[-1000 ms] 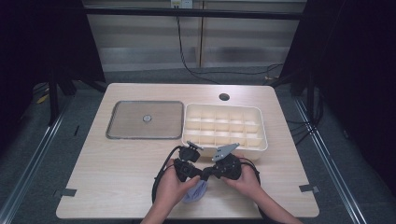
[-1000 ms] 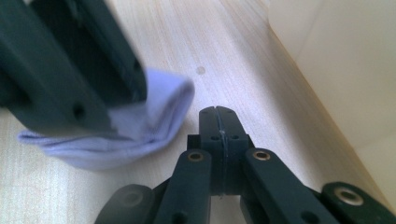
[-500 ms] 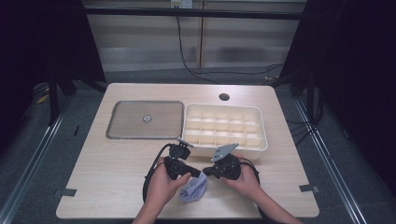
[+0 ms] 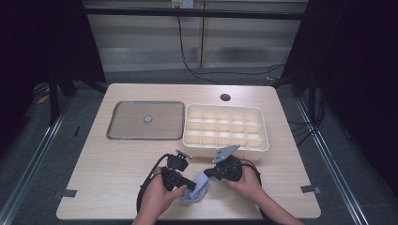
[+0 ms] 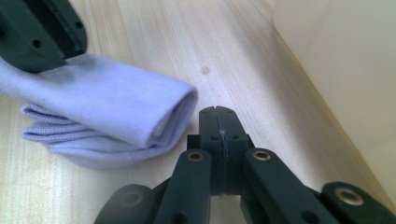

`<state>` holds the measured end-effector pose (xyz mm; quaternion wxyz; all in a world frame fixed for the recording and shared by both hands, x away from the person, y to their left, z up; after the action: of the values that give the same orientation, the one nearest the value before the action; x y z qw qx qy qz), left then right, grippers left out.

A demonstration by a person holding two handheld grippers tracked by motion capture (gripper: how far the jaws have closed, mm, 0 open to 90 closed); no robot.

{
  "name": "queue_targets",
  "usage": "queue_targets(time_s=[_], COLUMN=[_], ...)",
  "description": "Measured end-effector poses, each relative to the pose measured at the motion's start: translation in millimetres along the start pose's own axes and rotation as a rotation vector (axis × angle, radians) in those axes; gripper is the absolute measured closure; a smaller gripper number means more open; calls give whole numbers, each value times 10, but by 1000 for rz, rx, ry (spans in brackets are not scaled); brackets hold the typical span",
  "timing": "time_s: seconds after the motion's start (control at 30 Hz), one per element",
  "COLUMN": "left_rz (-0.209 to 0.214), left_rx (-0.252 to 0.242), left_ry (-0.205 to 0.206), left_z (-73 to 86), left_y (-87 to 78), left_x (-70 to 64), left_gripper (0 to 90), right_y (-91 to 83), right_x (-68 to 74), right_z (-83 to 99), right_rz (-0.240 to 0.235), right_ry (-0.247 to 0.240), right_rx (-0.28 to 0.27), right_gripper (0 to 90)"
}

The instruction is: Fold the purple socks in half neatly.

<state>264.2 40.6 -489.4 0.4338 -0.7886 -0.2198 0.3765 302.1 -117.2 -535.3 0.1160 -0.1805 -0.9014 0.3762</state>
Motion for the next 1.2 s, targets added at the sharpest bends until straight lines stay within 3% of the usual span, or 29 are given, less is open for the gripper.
queue_targets(time_s=[0.17, 0.2, 0.4, 0.57, 0.73, 0.87, 1.0, 1.07, 1.2], left_rz=[9, 13, 13, 16, 46, 58, 35, 16, 40], left_rx=[12, -11, -37, -52, -54, -83, -116, -109, -54], left_ry=[-4, -9, 9, 18, 22, 21, -4, -25, -22], left_z=[45, 19, -97, -183, -233, -270, -283, -256, -162], left_y=[166, 191, 301, 384, 376, 239, 109, 93, 179], left_x=[6, -10, -120, -200, -247, -213, -87, 22, 74], left_gripper=[801, 800, 798, 798, 775, 752, 747, 748, 735], right_y=[-8, -14, -216, -416, -537, -622, -682, -685, -676], right_x=[-5, -16, -84, -161, -225, -232, -181, -148, -118], right_z=[2, 6, 27, 147, 343, 429, 465, 476, 489], right_rz=[10, 14, 37, 66, 87, 90, 82, 81, 71], right_ry=[10, -1, 40, 58, 84, 95, 90, 78, 83], right_rx=[3, 0, -44, -49, -32, -29, -34, -33, -30], right_gripper=[900, 900, 892, 888, 880, 876, 869, 868, 858])
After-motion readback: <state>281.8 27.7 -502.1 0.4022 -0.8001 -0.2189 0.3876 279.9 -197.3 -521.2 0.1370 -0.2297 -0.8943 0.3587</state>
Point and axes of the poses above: each handheld gripper's, and its own axes: y roughly forward along the jaws, z roughly out of its underside, x roughly to its left, the point moved 5 cm from there along y, roughly forward along the jaws, and after that the axes turned 1 degree about -y, right-handed, at the moved point
